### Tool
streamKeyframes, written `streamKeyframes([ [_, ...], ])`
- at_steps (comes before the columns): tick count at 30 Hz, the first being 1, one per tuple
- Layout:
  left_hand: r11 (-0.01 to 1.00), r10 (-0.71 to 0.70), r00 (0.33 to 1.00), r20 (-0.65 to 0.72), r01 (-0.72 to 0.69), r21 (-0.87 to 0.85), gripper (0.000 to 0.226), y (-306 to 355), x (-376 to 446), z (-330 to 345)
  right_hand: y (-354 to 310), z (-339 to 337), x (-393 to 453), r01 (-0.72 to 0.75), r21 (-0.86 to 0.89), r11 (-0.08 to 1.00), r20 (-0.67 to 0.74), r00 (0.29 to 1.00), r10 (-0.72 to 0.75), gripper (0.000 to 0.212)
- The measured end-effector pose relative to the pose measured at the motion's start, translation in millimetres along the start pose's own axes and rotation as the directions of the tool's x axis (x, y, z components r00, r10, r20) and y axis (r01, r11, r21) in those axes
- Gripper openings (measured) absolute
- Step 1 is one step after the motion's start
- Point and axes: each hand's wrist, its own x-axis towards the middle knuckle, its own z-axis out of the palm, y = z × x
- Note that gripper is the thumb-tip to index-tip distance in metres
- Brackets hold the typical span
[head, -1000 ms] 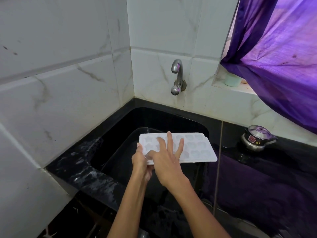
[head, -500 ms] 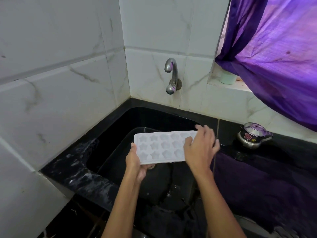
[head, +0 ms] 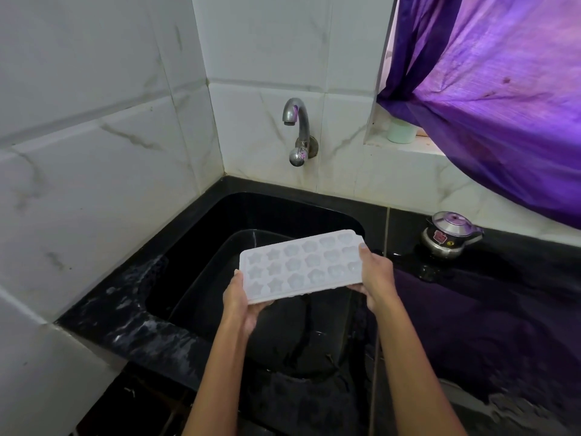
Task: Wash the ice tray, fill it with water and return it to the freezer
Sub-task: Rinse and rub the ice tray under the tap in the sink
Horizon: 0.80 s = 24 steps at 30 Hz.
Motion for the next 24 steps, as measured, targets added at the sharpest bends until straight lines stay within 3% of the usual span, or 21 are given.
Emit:
streamKeyframes([
  [3,0.996,-0.007,0.999,-0.039,0.01,0.091,0.042,-7.6,8.1,-4.0,-1.0,0.2,0.0,0.138,-0.123,0.983,-0.071,0.987,-0.147,0.047],
  [9,0.955,-0.103,0.992,-0.077,0.12,0.271,0.049,-26.9,24.0,-7.4,-10.4,3.2,-10.6,0.385,-0.393,0.835,0.024,0.912,-0.409,0.04],
  [13,0.934,-0.136,0.988,-0.078,0.154,0.323,0.045,-36.5,27.6,-6.8,-12.0,9.1,-16.4,0.474,-0.496,0.728,0.126,0.869,-0.479,0.035],
  [17,0.915,-0.141,0.988,-0.056,0.152,0.375,0.022,-38.8,26.4,-4.3,-10.7,17.4,-23.7,0.525,-0.565,0.636,0.2,0.836,-0.511,0.033],
  [24,0.894,-0.124,0.992,-0.038,0.128,0.43,0.022,-35.5,23.4,6.4,-14.4,32.2,-39.7,0.605,-0.657,0.45,0.35,0.773,-0.529,0.044],
])
